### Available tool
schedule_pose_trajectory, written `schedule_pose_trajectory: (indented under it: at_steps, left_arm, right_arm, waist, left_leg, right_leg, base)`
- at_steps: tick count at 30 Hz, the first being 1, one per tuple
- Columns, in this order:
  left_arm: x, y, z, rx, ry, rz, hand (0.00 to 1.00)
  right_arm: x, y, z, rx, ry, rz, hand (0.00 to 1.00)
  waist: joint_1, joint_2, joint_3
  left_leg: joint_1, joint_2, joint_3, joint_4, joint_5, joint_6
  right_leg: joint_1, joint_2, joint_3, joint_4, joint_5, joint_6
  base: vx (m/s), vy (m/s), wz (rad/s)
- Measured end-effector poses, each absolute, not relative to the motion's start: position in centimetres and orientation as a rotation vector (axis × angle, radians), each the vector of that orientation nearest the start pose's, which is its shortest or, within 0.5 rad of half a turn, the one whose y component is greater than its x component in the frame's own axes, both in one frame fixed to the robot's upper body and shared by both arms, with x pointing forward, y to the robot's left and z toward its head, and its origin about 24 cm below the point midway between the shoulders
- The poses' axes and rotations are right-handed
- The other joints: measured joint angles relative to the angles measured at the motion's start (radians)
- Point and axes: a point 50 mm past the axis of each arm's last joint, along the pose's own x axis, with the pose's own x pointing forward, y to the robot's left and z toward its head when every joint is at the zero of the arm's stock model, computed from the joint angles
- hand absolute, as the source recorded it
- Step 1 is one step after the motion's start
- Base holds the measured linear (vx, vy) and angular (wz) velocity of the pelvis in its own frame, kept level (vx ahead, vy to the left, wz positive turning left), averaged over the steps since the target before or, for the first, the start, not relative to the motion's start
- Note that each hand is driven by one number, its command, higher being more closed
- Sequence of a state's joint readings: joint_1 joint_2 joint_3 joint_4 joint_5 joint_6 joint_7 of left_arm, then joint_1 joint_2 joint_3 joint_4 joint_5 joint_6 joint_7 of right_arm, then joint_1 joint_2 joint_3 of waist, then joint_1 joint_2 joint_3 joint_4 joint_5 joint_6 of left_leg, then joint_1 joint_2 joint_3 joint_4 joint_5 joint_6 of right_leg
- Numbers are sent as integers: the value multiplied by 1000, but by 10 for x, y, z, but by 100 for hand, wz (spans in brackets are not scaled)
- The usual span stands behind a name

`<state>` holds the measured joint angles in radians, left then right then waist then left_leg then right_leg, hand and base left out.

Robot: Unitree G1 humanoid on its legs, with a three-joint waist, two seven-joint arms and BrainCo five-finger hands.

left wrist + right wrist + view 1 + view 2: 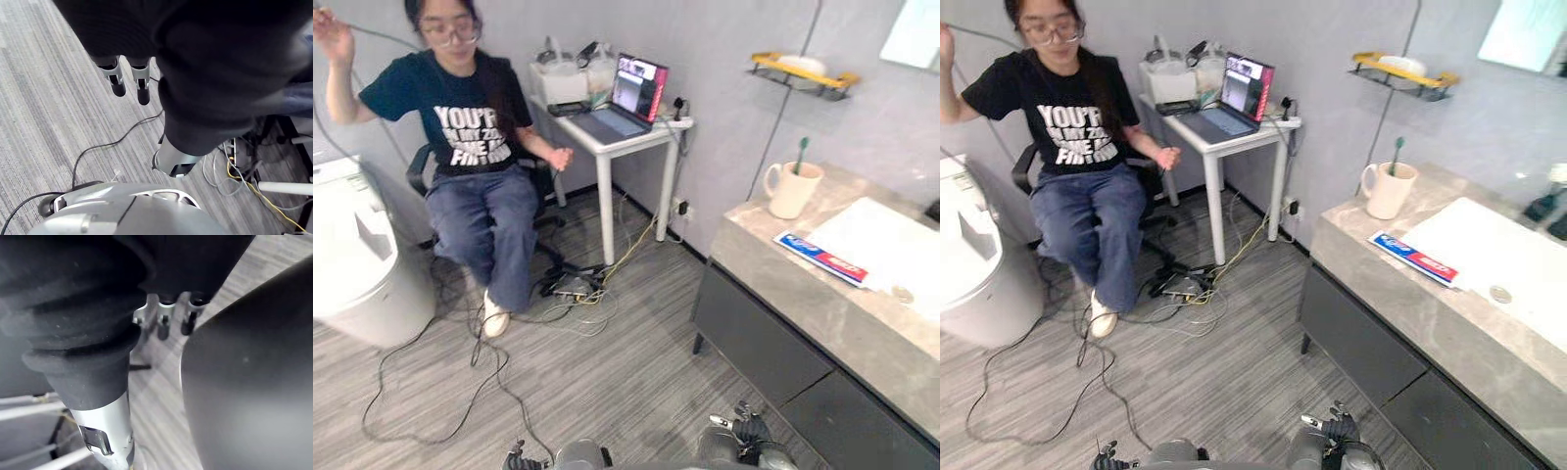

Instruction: Organize washtable

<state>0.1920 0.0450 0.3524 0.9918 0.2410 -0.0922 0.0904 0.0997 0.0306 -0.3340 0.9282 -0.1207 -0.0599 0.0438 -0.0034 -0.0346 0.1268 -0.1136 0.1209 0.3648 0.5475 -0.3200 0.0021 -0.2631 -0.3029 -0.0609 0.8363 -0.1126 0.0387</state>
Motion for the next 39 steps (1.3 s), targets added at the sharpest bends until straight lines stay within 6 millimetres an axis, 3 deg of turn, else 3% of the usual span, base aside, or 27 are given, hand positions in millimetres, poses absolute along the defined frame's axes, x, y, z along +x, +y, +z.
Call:
schedule_pose_trajectory:
  at_steps: [3, 4, 5, 6, 7, 10, 12, 13, 14, 16, 19, 20, 22, 24, 25, 26, 27, 28, 29, 32, 35, 38, 39]
  left_arm:
    - [57, 220, -159, 138, 1099, 334, 0]
    - [56, 219, -159, 145, 1099, 323, 0]
    - [58, 220, -158, 169, 1095, 291, 0]
    - [59, 219, -158, 176, 1091, 279, 0]
    - [63, 214, -160, 185, 1096, 245, 0]
    - [63, 209, -162, 189, 1116, 211, 0]
    - [66, 210, -161, 190, 1104, 222, 0]
    - [67, 212, -160, 188, 1094, 233, 0]
    - [68, 214, -159, 185, 1088, 243, 0]
    - [70, 219, -155, 185, 1048, 260, 0]
    - [76, 208, -155, 149, 1027, 259, 0]
    - [77, 204, -156, 142, 1027, 259, 0]
    - [77, 205, -156, 142, 1029, 269, 0]
    - [78, 206, -155, 142, 1024, 275, 0]
    - [78, 206, -155, 145, 1025, 276, 0]
    - [78, 207, -155, 146, 1026, 279, 0]
    - [78, 206, -156, 146, 1027, 278, 0]
    - [79, 207, -156, 144, 1029, 282, 0]
    - [78, 215, -155, 158, 1029, 294, 0]
    - [86, 223, -152, 171, 1007, 324, 0]
    - [93, 221, -151, 170, 994, 313, 0]
    - [97, 214, -152, 156, 989, 298, 0]
    - [97, 213, -152, 154, 991, 296, 0]
  right_arm:
    - [111, -189, -153, 69, 984, -220, 0]
    - [111, -188, -153, 63, 996, -210, 0]
    - [110, -188, -154, 57, 1007, -205, 0]
    - [110, -189, -154, 54, 1009, -209, 0]
    - [110, -192, -154, 49, 1007, -211, 0]
    - [109, -197, -153, 33, 1008, -226, 0]
    - [106, -197, -154, 24, 1018, -225, 0]
    - [106, -198, -154, 9, 1017, -218, 0]
    - [107, -197, -154, 5, 1016, -211, 0]
    - [107, -199, -154, -17, 1019, -201, 0]
    - [107, -199, -153, -27, 1020, -190, 0]
    - [110, -198, -153, -26, 1014, -187, 0]
    - [112, -197, -152, -24, 1009, -185, 0]
    - [111, -196, -153, -26, 1014, -184, 0]
    - [111, -195, -153, -25, 1015, -183, 0]
    - [111, -195, -153, -25, 1015, -180, 0]
    - [111, -195, -153, -25, 1014, -180, 0]
    - [113, -197, -152, -38, 1007, -174, 0]
    - [110, -190, -155, -20, 1020, -166, 0]
    - [105, -181, -158, -9, 1042, -140, 0]
    - [105, -181, -158, -18, 1050, -133, 0]
    - [108, -187, -159, -32, 1056, -138, 0]
    - [108, -187, -159, -29, 1058, -141, 0]
  waist:
    - [3, 7, -7]
    - [4, 7, -7]
    - [4, -3, -11]
    - [8, -4, -11]
    - [7, 14, -3]
    - [4, 35, -9]
    - [17, 37, -12]
    - [20, 46, -15]
    - [21, 50, -13]
    - [22, 56, -12]
    - [23, 60, -9]
    - [22, 66, -7]
    - [21, 65, -5]
    - [25, 60, -2]
    - [23, 56, 0]
    - [21, 54, 1]
    - [20, 56, 0]
    - [24, 66, -5]
    - [20, 40, -12]
    - [20, 5, -16]
    - [21, 1, -18]
    - [18, 21, -11]
    - [18, 25, -11]
  left_leg:
    - [18, 30, 88, -104, 17, -29]
    - [25, 39, 127, -152, 26, -44]
    - [26, 39, 144, -172, 35, -60]
    - [23, 43, 147, -173, 37, -63]
    - [23, 56, 143, -175, 41, -69]
    - [52, 91, 132, -175, 41, -72]
    - [76, 148, 139, -128, 21, -116]
    - [78, 178, 135, -63, 40, -152]
    - [64, 193, 109, -1, 47, -139]
    - [0, 228, 12, 216, 131, -87]
    - [-61, 188, -94, 348, 242, -88]
    - [-70, 166, -139, 351, 203, -71]
    - [-83, 151, -164, 325, 141, -79]
    - [-89, 148, -182, 253, 124, -80]
    - [-87, 137, -199, 186, 124, -80]
    - [-67, 119, -228, 15, 131, -81]
    - [-58, 117, -233, -24, 139, -81]
    - [-25, 96, -253, -113, 118, -119]
    - [-25, 59, -232, -129, 112, -102]
    - [-29, 12, -225, -106, 93, -68]
    - [-34, -11, -238, -77, 86, -60]
    - [-66, -15, -299, 15, 39, -73]
    - [-67, -15, -307, 19, 30, -72]
  right_leg:
    - [53, -34, -281, -218, -9, -17]
    - [75, -37, -407, -287, -25, -41]
    - [96, -16, -467, -364, -41, -39]
    - [105, 6, -462, -405, -49, -27]
    - [105, 41, -454, -444, -40, -25]
    - [125, 120, -418, -505, -36, -24]
    - [144, 182, -377, -517, -43, -34]
    - [152, 209, -360, -515, -53, -50]
    - [155, 221, -344, -510, -59, -60]
    - [181, 239, -283, -505, -71, -60]
    - [196, 235, -198, -513, -79, -53]
    - [197, 233, -164, -512, -82, -53]
    - [201, 232, -117, -507, -85, -55]
    - [214, 224, -67, -505, -96, -38]
    - [215, 214, -45, -498, -102, -22]
    - [205, 194, -13, -474, -118, 14]
    - [202, 194, -8, -470, -124, 24]
    - [193, 188, 17, -448, -140, 57]
    - [199, 156, 34, -460, -133, 65]
    - [233, 116, 40, -516, -131, 63]
    - [261, 104, 43, -563, -125, 65]
    - [268, 106, 66, -566, -134, 117]
    - [267, 108, 68, -565, -136, 118]
  base:
    - [-31, -42, -105]
    - [13, -95, -131]
    - [30, -103, -128]
    - [47, -83, -119]
    - [33, -47, -89]
    - [94, -71, -90]
    - [136, -94, -81]
    - [178, -69, -65]
    - [183, -70, -85]
    - [203, -44, -88]
    - [195, 40, -74]
    - [270, 131, -83]
    - [239, 147, -82]
    - [210, 201, -80]
    - [223, 388, -65]
    - [181, 340, -52]
    - [154, 388, -57]
    - [135, 252, -32]
    - [193, 308, -25]
    - [201, 254, 15]
    - [98, 129, 18]
    - [40, 83, -5]
    - [19, 131, -26]
